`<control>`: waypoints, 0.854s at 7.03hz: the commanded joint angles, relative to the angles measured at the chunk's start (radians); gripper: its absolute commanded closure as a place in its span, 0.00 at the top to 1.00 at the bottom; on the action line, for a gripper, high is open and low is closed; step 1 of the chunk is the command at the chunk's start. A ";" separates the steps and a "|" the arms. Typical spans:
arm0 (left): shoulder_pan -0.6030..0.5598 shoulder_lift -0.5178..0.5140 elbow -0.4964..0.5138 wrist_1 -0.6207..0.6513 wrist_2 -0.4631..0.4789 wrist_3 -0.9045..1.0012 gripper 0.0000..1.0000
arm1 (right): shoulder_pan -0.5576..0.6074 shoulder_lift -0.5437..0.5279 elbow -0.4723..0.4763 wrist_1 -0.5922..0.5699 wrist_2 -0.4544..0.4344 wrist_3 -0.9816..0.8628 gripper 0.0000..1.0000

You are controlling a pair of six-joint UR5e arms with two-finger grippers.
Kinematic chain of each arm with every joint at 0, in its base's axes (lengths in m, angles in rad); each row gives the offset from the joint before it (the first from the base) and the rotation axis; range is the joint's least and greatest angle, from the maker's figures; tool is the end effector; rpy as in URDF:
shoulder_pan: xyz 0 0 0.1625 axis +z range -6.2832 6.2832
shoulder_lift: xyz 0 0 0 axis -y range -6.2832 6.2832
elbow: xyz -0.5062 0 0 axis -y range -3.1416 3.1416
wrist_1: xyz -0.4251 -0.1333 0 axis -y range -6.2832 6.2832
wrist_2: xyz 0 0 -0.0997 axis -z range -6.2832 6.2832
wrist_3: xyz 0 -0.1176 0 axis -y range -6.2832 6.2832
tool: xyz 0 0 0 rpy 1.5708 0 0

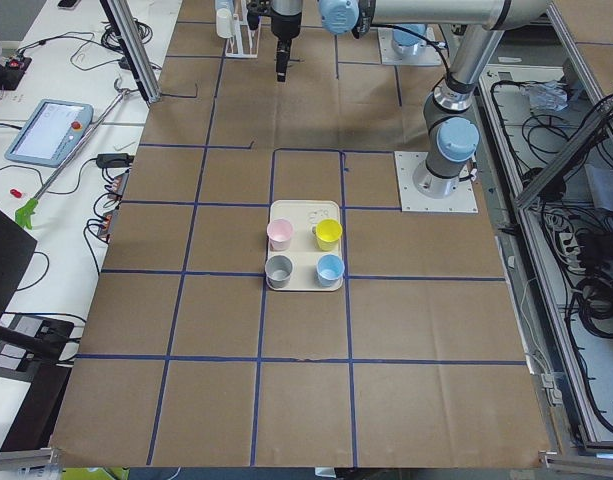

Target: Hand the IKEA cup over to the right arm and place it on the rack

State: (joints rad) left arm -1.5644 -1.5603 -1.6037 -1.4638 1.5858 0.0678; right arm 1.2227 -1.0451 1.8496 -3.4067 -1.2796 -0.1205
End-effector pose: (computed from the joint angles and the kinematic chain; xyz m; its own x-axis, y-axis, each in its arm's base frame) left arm -0.1281 -0.5298 0.5504 -0.9980 0.0599 -0.0206 0.0614 0.9946 -0.0833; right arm -0.0806 -0.7119 0.3218 -0.9984 0.0365 -0.0432 0.0556 0.4907 -0.8695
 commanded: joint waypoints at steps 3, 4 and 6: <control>-0.005 0.002 0.001 0.000 -0.001 -0.043 0.99 | 0.003 -0.136 -0.007 0.257 -0.006 -0.002 1.00; -0.005 0.002 -0.001 -0.001 -0.003 -0.048 0.99 | 0.006 -0.197 -0.003 0.338 -0.006 -0.001 1.00; -0.005 0.002 -0.001 -0.001 -0.006 -0.048 0.99 | 0.026 -0.324 -0.006 0.591 -0.006 -0.001 1.00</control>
State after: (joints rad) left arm -1.5692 -1.5584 -1.6043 -1.4647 1.5825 0.0214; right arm 1.2361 -1.2951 1.8443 -2.9554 -1.2847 -0.1214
